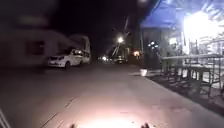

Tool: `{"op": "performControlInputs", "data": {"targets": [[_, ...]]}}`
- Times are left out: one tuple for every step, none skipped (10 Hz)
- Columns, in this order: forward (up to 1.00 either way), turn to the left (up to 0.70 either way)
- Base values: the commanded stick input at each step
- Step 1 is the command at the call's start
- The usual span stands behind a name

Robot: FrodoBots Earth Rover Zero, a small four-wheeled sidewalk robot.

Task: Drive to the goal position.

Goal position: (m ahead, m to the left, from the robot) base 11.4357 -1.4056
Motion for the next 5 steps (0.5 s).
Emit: {"op": "performControlInputs", "data": {"targets": [[0.7,0.0],[0.7,0.0],[0.7,0.0],[0.7,0.0],[0.7,0.0]]}}
